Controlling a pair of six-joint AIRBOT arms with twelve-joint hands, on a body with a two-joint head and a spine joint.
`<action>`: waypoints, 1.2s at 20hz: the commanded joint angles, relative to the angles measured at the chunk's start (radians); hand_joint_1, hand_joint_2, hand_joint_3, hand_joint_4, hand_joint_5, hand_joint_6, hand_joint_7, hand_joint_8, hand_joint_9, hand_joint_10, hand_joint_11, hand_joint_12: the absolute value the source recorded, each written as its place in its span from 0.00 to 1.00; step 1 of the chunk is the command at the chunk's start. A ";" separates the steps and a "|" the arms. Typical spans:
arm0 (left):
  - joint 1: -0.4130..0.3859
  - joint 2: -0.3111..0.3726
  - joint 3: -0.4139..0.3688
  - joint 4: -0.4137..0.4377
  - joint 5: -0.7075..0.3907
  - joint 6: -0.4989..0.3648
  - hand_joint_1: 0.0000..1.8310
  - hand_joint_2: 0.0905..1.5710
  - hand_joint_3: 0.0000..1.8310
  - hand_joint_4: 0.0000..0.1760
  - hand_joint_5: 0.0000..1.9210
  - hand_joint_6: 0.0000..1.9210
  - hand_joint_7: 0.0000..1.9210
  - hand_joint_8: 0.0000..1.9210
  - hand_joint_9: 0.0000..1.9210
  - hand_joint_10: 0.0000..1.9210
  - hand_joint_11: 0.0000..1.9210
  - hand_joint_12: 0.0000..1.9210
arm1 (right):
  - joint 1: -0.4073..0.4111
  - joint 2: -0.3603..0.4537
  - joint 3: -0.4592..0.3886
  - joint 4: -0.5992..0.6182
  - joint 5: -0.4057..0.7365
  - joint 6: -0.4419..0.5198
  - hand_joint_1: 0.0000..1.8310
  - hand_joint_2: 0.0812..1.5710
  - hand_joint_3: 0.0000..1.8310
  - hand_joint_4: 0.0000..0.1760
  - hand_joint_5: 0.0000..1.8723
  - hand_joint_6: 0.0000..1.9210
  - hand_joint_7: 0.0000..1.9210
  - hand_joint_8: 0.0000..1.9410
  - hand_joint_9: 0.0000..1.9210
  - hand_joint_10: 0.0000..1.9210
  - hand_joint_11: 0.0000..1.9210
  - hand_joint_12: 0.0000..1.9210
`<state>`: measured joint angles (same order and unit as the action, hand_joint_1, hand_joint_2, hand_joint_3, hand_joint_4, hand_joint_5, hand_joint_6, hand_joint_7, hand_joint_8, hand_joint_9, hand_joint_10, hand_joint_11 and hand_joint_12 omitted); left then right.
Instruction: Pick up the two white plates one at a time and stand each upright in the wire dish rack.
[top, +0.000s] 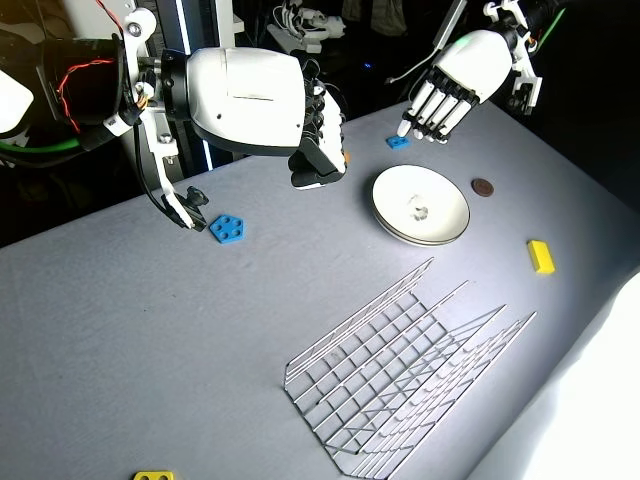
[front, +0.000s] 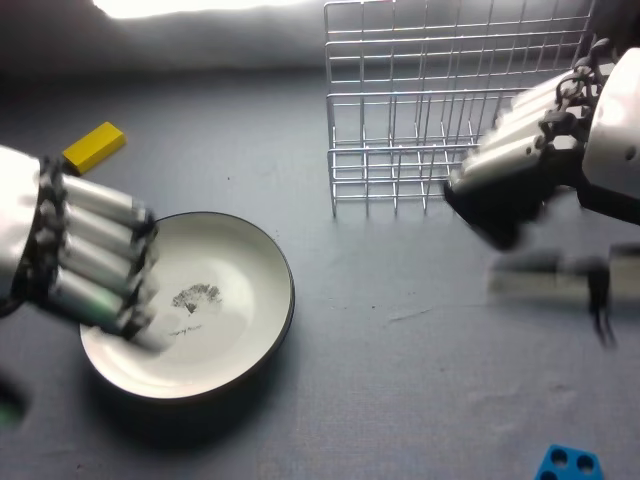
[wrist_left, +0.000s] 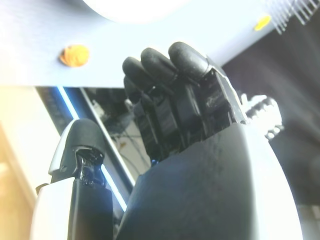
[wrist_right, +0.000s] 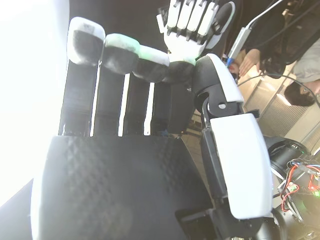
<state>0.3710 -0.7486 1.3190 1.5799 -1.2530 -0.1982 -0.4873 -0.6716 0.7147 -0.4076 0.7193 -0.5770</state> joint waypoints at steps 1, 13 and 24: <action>-0.016 0.002 -0.001 -0.067 -0.051 -0.005 0.00 0.62 0.02 0.00 0.00 0.00 0.00 0.00 0.00 0.00 0.00 0.00 | 0.008 0.000 -0.003 0.029 0.123 0.005 0.00 0.66 0.01 0.00 0.08 0.00 0.06 0.00 0.04 0.01 0.00 0.13; 0.030 -0.007 0.028 0.023 -0.106 0.088 0.00 0.60 0.01 0.00 0.00 0.00 0.00 0.00 0.00 0.00 0.00 0.00 | -0.018 -0.015 -0.002 0.031 0.134 -0.084 0.00 0.63 0.00 0.00 0.00 0.00 0.00 0.00 0.00 0.00 0.00 0.00; 0.112 -0.068 0.102 0.055 -0.031 0.132 0.00 0.61 0.01 0.00 0.00 0.00 0.00 0.00 0.00 0.00 0.00 0.00 | -0.133 -0.075 0.022 0.172 0.374 -0.264 0.03 0.48 0.00 0.00 0.00 0.00 0.00 0.00 0.00 0.00 0.00 0.00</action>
<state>0.5007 -0.8200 1.4220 1.7016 -1.2510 -0.0696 -0.6289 -0.7483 0.7364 -0.2611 0.9512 -0.8433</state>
